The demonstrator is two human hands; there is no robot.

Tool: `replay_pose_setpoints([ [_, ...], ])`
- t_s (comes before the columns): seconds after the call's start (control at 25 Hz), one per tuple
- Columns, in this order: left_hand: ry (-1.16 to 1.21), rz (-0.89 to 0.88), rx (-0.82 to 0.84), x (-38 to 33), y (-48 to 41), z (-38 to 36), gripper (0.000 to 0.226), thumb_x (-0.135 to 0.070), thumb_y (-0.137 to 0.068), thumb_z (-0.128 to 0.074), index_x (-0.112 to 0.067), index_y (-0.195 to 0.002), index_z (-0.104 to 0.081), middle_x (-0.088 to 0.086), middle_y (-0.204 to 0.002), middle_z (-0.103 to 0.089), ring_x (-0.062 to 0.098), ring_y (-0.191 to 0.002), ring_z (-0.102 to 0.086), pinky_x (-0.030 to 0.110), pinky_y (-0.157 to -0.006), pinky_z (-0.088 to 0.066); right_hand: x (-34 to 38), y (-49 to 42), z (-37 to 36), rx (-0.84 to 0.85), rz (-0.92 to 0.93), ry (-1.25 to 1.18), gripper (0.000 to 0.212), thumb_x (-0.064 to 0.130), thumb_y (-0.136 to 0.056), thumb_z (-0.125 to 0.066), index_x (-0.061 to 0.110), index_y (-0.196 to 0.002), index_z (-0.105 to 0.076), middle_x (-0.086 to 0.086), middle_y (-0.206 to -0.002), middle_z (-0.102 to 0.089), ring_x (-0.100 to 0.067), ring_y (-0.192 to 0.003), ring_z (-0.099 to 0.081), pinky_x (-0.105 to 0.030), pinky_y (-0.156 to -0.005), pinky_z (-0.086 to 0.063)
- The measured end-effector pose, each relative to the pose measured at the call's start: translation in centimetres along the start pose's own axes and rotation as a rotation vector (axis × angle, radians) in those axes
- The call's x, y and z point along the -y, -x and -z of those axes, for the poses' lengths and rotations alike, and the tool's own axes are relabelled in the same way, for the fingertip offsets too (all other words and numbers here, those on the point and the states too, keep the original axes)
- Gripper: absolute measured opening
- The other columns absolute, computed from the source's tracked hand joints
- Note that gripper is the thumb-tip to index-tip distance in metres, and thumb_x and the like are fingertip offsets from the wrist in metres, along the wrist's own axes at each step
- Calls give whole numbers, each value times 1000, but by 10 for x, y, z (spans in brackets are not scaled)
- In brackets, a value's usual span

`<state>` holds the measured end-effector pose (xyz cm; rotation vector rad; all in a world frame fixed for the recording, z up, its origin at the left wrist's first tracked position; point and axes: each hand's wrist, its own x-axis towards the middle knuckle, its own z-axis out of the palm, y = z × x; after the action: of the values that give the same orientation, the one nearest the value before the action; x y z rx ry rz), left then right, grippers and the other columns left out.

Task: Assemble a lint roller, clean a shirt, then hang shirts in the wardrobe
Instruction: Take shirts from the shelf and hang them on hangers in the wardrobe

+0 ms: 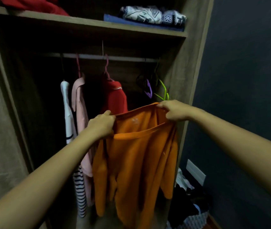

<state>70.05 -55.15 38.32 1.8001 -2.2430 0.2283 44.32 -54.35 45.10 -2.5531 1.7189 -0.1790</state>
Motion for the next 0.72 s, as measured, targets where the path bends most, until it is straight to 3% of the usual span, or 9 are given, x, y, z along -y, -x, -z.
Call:
replay_pose_setpoints([
  [0.08, 229, -80, -127, -10, -21, 5, 20, -24, -78, -67, -17, -97, -68, 8, -113, -57, 30, -104, -59, 41, -87, -49, -18, -18, 4, -162, 27, 499, 45, 20, -82, -47, 18, -127, -51, -7, -129, -54, -28, -120, -49, -41, -102, -34],
  [0.16, 410, -75, -329, -23, -41, 8, 12, -23, -79, -66, -16, -88, -70, 10, -100, -67, 30, -97, -62, 40, -86, -49, -39, -34, 5, -217, 47, 766, 45, 32, -78, -47, 15, -119, -57, -7, -122, -59, -27, -116, -52, -41, -108, -26],
  [0.32, 531, -6, -366, -53, -83, 3, 14, -21, -81, -62, -18, -91, -71, 7, -92, -73, 26, -95, -65, 37, -89, -49, -79, -49, 11, -175, 57, 868, 48, 37, -77, -41, 12, -114, -59, -9, -113, -64, -26, -111, -58, -42, -115, -20],
  [0.48, 699, 44, -332, -87, -139, -3, 20, -26, -84, -60, -14, -96, -71, 7, -81, -72, 24, -92, -67, 30, -83, -49, -106, -63, 3, -196, 93, 931, 67, 43, -63, -14, 14, -101, -61, -10, -105, -68, -27, -103, -62, -42, -102, -37],
  [0.6, 824, 197, -397, -107, -184, 3, 41, -33, -91, -54, -4, -119, -59, 17, -114, -66, 29, -115, -56, 30, -93, -41, -116, -70, -1, -221, 138, 948, 66, 43, -63, -14, 12, -98, -62, -10, -101, -68, -29, -96, -64, -41, -90, -44],
  [0.72, 1045, 379, -314, -117, -226, 7, 64, -41, -93, -49, 2, -137, -35, 22, -136, -48, 34, -127, -44, 32, -102, -35, -119, -75, -1, -277, 200, 922, 62, 41, -67, -16, 10, -95, -62, -12, -94, -68, -31, -86, -66, -40, -82, -47],
])
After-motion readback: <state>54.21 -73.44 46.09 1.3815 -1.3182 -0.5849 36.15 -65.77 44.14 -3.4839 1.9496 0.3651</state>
